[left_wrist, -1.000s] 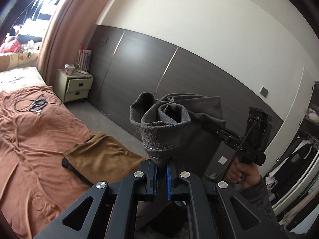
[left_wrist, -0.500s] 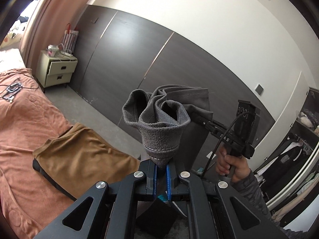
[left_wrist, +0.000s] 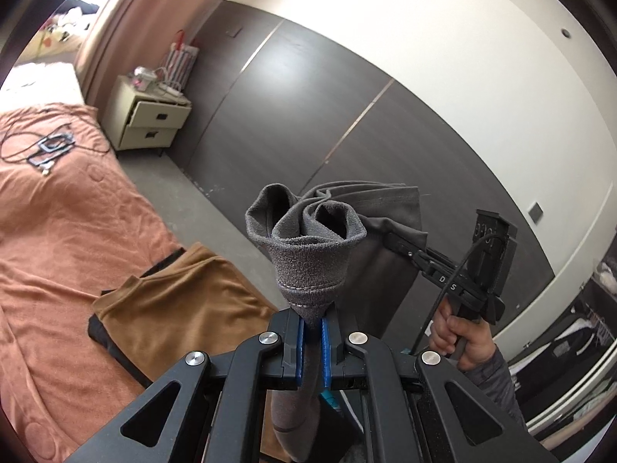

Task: Fold small clothes
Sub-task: 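Lift the folded shirt with both tools and carry it toward the clothes stack, then lower the grey shirt onto the clothes stack and open both tools, then withdraw both open tools from the stacked clothes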

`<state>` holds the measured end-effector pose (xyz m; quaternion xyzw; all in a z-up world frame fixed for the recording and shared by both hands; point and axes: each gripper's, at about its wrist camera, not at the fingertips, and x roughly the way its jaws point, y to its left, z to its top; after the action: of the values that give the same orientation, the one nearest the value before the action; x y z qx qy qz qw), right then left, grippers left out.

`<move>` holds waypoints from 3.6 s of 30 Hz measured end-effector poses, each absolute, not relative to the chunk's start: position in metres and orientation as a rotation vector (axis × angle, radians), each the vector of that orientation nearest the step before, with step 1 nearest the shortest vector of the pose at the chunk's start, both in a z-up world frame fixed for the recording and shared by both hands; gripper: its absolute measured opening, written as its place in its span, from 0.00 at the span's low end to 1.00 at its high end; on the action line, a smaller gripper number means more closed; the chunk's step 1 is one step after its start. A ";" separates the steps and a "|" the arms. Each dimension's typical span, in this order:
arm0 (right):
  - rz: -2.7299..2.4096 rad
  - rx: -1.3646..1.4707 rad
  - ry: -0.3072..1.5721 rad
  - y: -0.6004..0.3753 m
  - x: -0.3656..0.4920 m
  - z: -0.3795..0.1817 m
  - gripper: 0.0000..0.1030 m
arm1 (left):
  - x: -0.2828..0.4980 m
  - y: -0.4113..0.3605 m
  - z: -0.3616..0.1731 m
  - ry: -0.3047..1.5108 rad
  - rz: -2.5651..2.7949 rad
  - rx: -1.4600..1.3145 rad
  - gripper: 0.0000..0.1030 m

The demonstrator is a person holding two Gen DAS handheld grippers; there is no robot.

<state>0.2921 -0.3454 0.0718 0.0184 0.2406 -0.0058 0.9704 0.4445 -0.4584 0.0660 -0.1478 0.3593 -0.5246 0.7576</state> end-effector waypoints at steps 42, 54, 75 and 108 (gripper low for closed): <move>-0.027 0.088 0.835 -0.319 0.421 0.042 0.20 | 0.584 -0.436 -0.090 0.983 -0.678 -0.262 0.40; -0.129 0.122 0.958 -0.359 0.488 0.006 0.20 | 0.609 -0.487 -0.119 1.016 -0.661 -0.124 0.31; -0.040 0.205 0.863 -0.374 0.308 0.028 0.20 | 0.553 -0.487 -0.098 1.017 -0.720 -0.107 0.31; -0.104 0.386 0.764 -0.420 0.110 0.020 0.20 | 0.375 -0.542 -0.114 1.142 -0.927 -0.061 0.19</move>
<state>0.1100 -0.4196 0.0197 0.1870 0.3701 -0.0506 0.9086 0.3752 -0.5416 -0.1135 -0.0279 0.5206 -0.4230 0.7411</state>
